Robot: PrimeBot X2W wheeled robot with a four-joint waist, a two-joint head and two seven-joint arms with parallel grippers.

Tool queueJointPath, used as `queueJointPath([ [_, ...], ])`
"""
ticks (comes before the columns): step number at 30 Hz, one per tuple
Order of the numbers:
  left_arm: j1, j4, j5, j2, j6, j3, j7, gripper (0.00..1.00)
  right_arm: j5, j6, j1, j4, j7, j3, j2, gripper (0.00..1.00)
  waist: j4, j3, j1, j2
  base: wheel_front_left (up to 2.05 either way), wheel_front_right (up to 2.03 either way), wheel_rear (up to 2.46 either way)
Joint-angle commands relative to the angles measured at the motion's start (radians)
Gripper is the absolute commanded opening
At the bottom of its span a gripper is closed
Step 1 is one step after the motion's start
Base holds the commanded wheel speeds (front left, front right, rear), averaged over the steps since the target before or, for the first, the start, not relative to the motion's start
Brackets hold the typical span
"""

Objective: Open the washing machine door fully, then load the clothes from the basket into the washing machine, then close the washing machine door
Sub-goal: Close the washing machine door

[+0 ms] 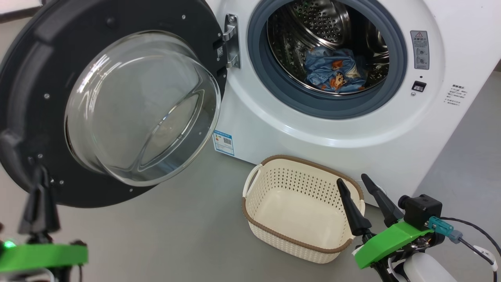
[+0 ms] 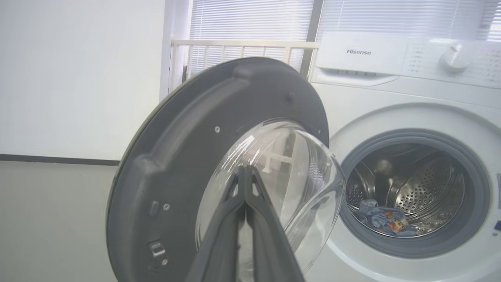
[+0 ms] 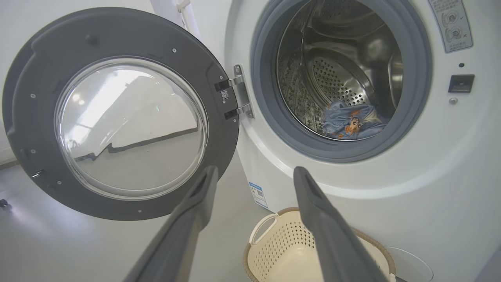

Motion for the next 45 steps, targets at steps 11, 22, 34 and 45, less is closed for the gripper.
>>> queueJointPath([
  [11,-0.216,-0.124,-0.310,0.093,-0.037,0.197,0.104,0.00,0.012,0.006,-0.027,-0.018,-0.005,0.021,-0.021,1.00,-0.015,-0.011,0.0000,0.0000,0.00,0.00,0.00],
  [22,-0.447,0.211,-0.692,0.160,-0.050,0.374,0.262,0.00,0.005,0.006,-0.046,-0.014,-0.005,0.036,-0.036,1.00,-0.057,0.016,0.0000,0.0000,0.00,0.00,0.00],
  [34,-0.601,0.672,-0.846,0.292,-0.058,0.497,0.319,0.00,-0.011,0.006,-0.085,0.002,-0.005,0.051,-0.065,1.00,-0.127,0.067,0.0000,0.0000,0.00,0.00,0.00],
  [45,-0.668,0.831,-0.874,0.368,-0.060,0.466,0.420,0.00,-0.026,0.006,-0.123,0.010,-0.003,0.059,-0.081,1.00,-0.176,0.124,0.0000,0.0000,0.00,0.00,0.00],
])
